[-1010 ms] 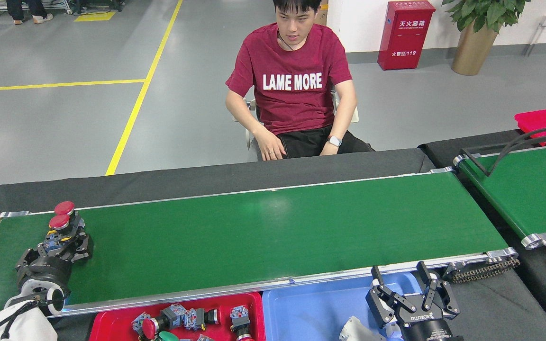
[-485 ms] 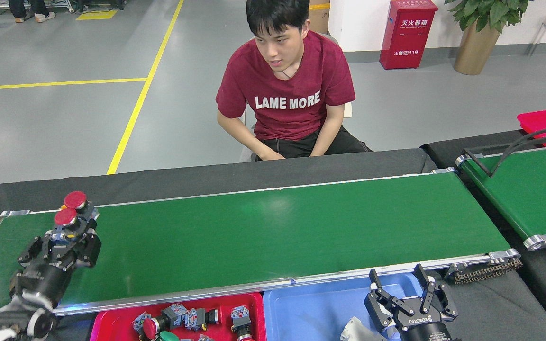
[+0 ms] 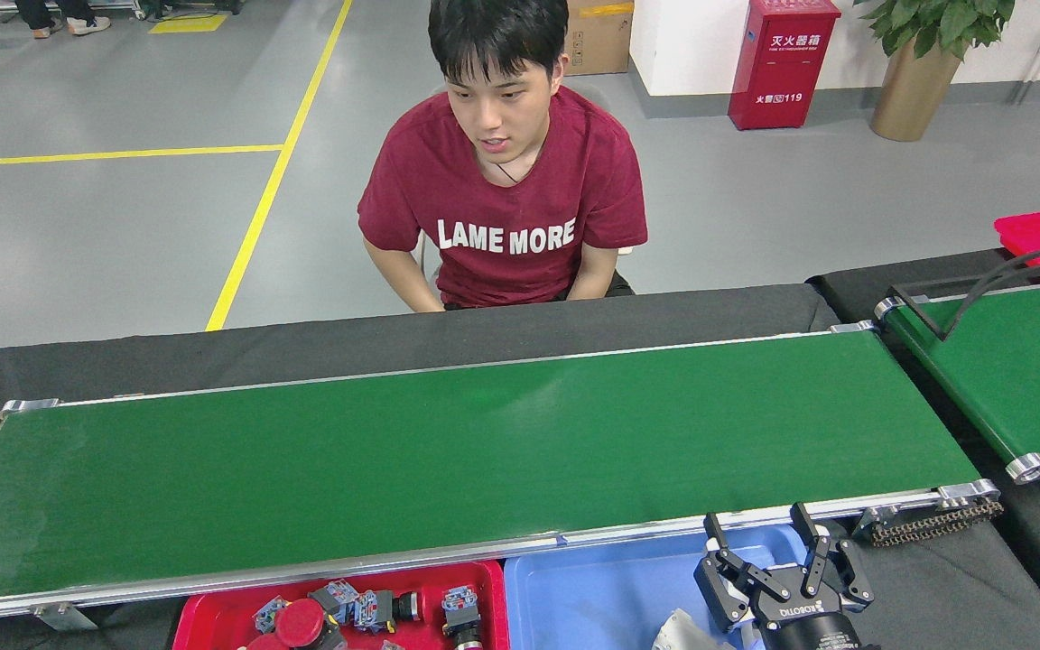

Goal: Pick switch part from conveyor to tray

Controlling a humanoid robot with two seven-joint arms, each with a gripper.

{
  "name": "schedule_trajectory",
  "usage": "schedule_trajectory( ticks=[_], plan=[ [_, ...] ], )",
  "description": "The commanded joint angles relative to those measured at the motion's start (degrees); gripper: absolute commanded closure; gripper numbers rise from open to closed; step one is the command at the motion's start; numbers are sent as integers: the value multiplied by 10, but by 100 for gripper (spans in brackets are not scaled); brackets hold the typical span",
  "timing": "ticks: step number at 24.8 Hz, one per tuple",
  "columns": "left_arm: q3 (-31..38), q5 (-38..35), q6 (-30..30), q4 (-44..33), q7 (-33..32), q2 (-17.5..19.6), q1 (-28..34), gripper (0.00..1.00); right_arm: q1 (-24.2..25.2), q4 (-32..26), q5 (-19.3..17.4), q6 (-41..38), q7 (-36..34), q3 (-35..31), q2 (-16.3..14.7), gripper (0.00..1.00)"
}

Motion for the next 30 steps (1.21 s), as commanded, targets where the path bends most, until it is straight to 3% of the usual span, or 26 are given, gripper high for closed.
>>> schedule_trajectory(
  ticks=[1, 8, 11, 14, 16, 19, 24, 28, 30],
  plan=[
    [10, 4, -2, -7, 6, -1, -2, 0, -3, -10, -1, 0, -3, -1, -3, 2],
    [46, 8, -2, -7, 10, -3, -3, 0, -3, -20, -1, -1, -3, -2, -5, 1],
    [136, 12, -2, -7, 11, -29, -20, 0, -1, -20, -1, -2, -3, -1, -9, 1],
    [279, 9, -2, -3, 11, -70, -69, 0, -2, -20, -1, -2, -3, -1, -10, 1],
    [321, 8, 5, 11, 14, -70, -74, 0, -2, -20, -1, -3, -3, -1, -10, 1],
    [328, -15, 72, 21, 54, -57, -56, 0, -2, -21, -1, -2, -3, -1, -10, 1],
    [313, -105, 71, 21, 118, -49, -41, 0, -2, -22, -1, -2, -3, -2, -10, 1],
    [266, -106, 70, 27, 117, -5, -37, 0, -3, -22, -1, 0, -3, -3, -9, 1],
    [256, -103, 70, 35, 117, -1, -37, 0, -3, -22, -1, 0, -3, -3, -9, 1]
  ],
)
